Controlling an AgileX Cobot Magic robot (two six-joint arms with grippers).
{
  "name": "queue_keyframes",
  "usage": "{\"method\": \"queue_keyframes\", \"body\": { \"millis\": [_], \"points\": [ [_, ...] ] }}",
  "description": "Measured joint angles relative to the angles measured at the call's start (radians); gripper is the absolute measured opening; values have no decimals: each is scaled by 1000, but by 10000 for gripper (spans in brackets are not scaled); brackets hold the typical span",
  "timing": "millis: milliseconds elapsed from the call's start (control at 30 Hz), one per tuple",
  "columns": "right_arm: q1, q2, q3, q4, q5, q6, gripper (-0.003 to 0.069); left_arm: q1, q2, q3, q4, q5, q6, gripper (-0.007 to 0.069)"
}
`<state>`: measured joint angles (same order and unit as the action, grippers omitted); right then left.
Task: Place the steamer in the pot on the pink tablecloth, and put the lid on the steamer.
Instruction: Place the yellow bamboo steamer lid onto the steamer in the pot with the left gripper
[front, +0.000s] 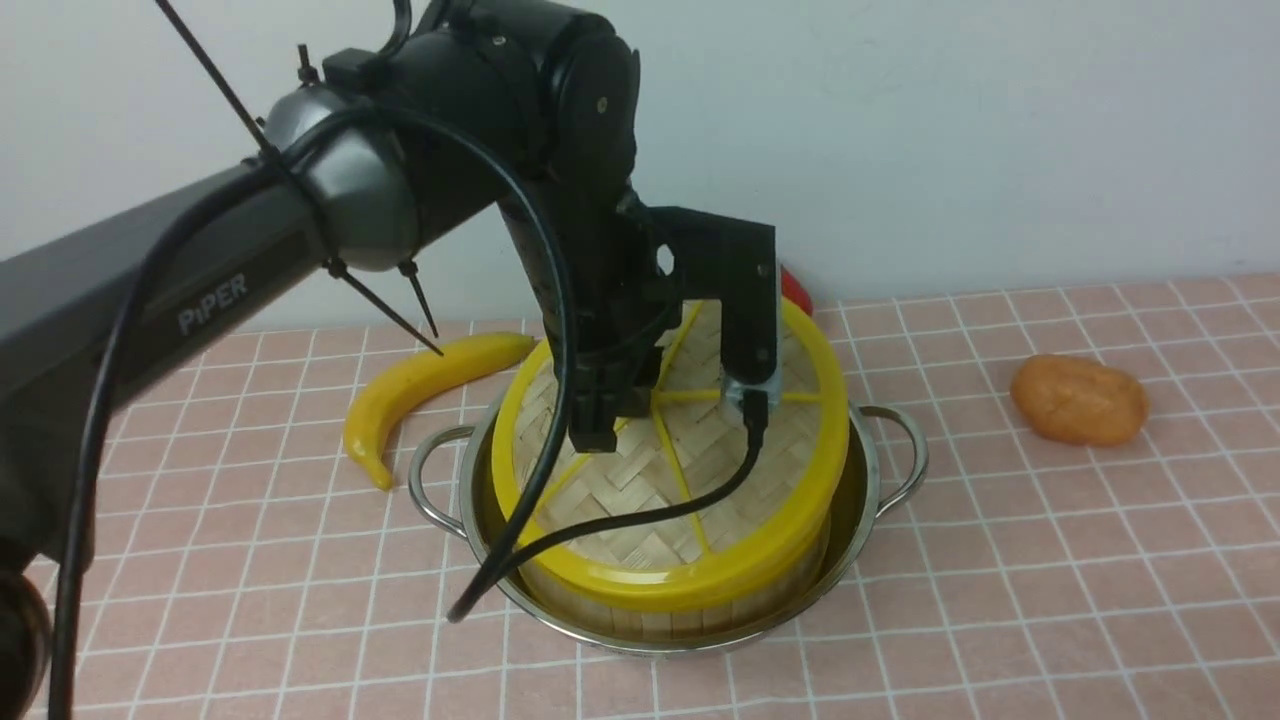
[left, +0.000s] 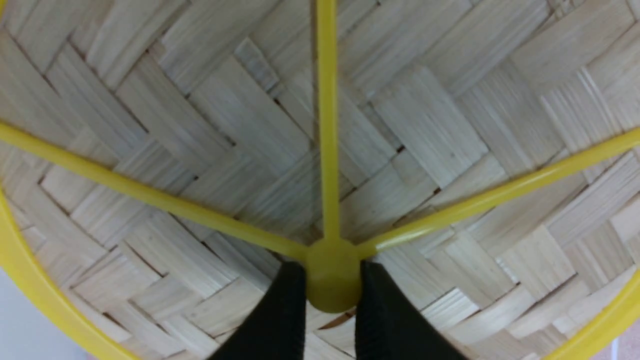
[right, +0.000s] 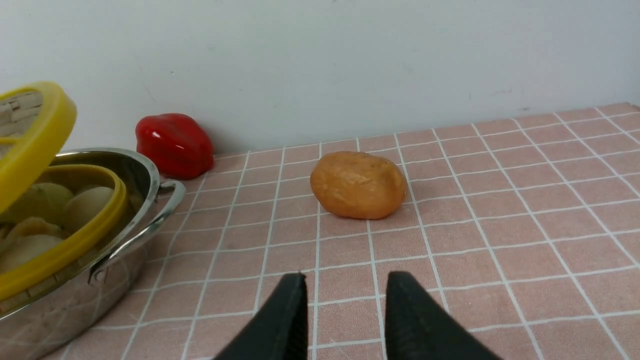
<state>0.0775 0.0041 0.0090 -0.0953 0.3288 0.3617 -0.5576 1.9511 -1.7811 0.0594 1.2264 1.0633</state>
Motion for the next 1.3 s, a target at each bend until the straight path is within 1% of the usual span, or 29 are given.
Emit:
{"method": "queue_keyframes", "body": {
  "millis": [233, 533, 1300],
  "points": [
    [0, 0, 0, 0, 0, 0, 240, 0, 15, 0, 5, -1, 2, 116],
    [0, 0, 0, 0, 0, 0, 240, 0, 34, 0, 64, -1, 1, 116],
    [0, 0, 0, 0, 0, 0, 240, 0, 56, 0, 59, -33, 6, 116]
  ]
}}
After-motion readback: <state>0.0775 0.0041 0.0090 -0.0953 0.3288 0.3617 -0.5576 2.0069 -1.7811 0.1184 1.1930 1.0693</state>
